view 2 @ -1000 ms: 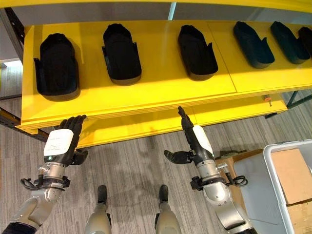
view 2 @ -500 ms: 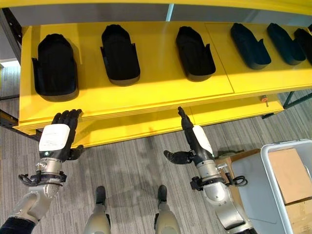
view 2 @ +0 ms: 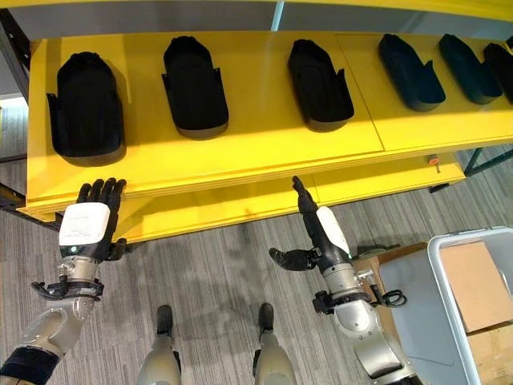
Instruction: Move parts from the plastic box to the shelf.
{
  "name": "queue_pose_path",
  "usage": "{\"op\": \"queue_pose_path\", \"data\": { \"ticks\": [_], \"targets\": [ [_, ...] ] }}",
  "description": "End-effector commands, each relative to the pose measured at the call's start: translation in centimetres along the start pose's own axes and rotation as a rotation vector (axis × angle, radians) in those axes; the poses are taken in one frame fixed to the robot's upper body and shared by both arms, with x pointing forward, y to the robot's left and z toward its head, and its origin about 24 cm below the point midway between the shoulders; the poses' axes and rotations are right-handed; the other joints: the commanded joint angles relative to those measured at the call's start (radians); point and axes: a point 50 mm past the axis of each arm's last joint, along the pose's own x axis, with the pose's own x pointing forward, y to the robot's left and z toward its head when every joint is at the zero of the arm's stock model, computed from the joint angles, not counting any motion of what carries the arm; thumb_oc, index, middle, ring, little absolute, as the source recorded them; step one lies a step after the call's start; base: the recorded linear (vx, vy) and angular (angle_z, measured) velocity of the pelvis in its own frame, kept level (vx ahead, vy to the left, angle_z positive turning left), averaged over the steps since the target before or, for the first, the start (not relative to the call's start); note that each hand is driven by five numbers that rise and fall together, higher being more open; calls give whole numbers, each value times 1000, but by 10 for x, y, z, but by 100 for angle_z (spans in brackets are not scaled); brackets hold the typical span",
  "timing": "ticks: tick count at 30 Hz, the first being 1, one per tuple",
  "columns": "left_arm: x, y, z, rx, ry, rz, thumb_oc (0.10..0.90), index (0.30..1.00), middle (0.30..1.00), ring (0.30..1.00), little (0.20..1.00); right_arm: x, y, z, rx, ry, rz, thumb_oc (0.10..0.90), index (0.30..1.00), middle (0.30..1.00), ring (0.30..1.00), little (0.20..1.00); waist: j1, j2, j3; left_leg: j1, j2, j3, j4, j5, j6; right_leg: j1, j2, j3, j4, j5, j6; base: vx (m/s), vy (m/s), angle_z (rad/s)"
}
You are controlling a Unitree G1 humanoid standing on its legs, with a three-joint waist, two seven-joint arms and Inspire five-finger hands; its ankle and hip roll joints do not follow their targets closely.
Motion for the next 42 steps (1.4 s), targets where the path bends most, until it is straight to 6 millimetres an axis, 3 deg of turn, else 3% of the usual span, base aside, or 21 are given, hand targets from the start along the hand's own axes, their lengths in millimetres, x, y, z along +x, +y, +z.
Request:
{"op": "queue_pose_path", "data": {
  "ticks": [1,7,42],
  "targets": [
    [24,30,-11,81,-7,158,900,1000,1000,1000,1000,11,-22,33,40,-201,-144,900,1000,1000,1000,1000,-3,-12,-48,-16,28,-22,65,-60,29,0,-31,4,78,-90,7,0,0,0],
    [24,22,-16,93,25,125,900,1000,1000,1000,1000,11,-20,32,47,-202,-139,900,1000,1000,1000,1000,-6,-18,-39,-30,27,-21,83,-67,30,-11,-32,8,83,-89,6,2,12,-6],
    [51,34,-38,160,114,140,900,1000,1000,1000,1000,10,-20,32,27,-208,-110,900,1000,1000,1000,1000,-24,-38,2,-104,20,-34,166,-86,31,-57,-41,27,113,-79,3,0,1,0]
  ]
}}
